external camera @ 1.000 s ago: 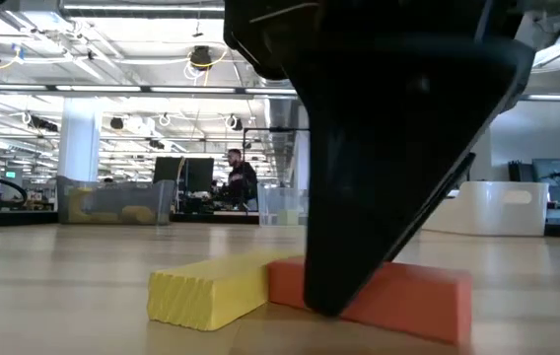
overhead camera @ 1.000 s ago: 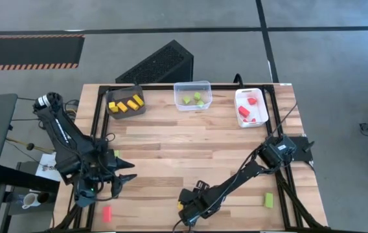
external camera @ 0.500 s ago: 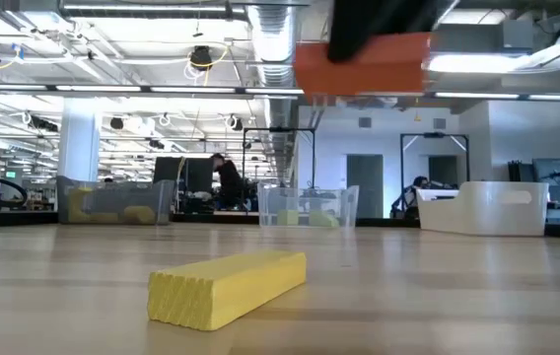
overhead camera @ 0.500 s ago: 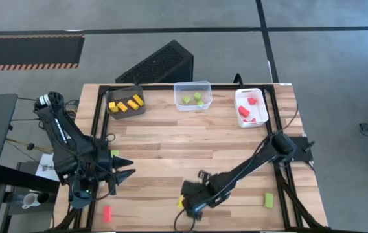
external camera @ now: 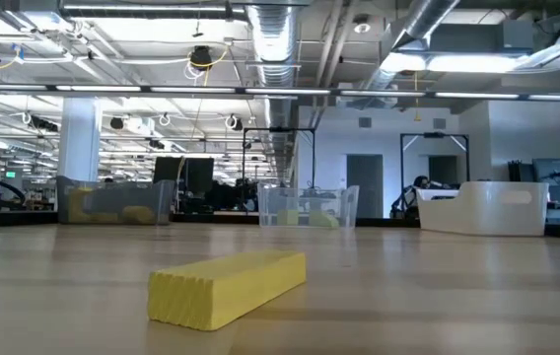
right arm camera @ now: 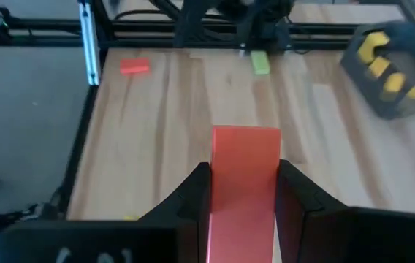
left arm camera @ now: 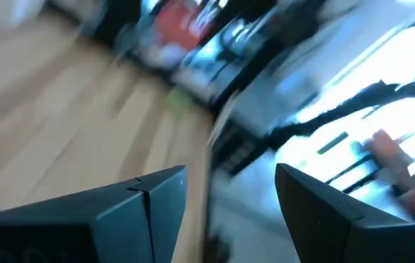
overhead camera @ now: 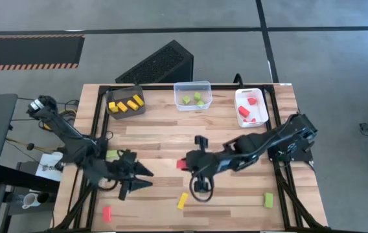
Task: Sort & place blocks by color
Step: Put the orange block into the white bin
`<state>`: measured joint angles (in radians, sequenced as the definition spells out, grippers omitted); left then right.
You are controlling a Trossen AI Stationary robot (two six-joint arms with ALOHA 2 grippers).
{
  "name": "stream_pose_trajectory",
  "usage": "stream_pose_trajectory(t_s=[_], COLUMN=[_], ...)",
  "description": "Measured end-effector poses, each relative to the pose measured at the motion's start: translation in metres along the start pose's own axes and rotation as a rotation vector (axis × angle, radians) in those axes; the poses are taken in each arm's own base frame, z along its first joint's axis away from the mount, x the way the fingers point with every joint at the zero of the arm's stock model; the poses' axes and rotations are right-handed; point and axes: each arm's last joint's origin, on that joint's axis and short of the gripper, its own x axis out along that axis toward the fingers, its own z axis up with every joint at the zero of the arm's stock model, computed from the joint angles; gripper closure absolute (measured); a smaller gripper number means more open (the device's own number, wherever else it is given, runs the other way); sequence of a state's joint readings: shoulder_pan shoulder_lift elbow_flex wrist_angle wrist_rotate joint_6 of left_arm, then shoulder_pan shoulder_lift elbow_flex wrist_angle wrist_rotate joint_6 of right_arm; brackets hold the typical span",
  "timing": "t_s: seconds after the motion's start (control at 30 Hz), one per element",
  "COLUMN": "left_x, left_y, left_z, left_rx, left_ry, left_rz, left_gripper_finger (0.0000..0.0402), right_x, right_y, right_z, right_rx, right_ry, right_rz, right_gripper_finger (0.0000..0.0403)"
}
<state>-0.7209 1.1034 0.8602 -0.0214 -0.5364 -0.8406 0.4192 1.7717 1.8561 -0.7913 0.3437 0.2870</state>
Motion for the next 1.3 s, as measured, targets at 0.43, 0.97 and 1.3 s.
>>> stream_pose_trajectory(t_s=[0.43,0.97,1.3], left_x=[0.034,0.064,0.068], left_y=[0.056,0.083,0.095], left_z=[0.062,0.052,0.061], left_rx=[-0.434,-0.466,-0.459], left_ry=[-0.206,-0.164,-0.212], left_rz=[0.092,0.245,0.278], left_gripper_finger=[0.0208,0.0208,0.0208], right_x=[0.036,0.054,0.053], right_y=[-0.038,-0.071,-0.073], right_z=[0.000,0.002,-0.005], right_rx=[-0.206,-0.237,-0.264], right_ry=[0.079,0.126,0.201], right_rz=[-0.123,-0.182,-0.167], right_gripper_finger=[0.0299,0.0299,0.0299])
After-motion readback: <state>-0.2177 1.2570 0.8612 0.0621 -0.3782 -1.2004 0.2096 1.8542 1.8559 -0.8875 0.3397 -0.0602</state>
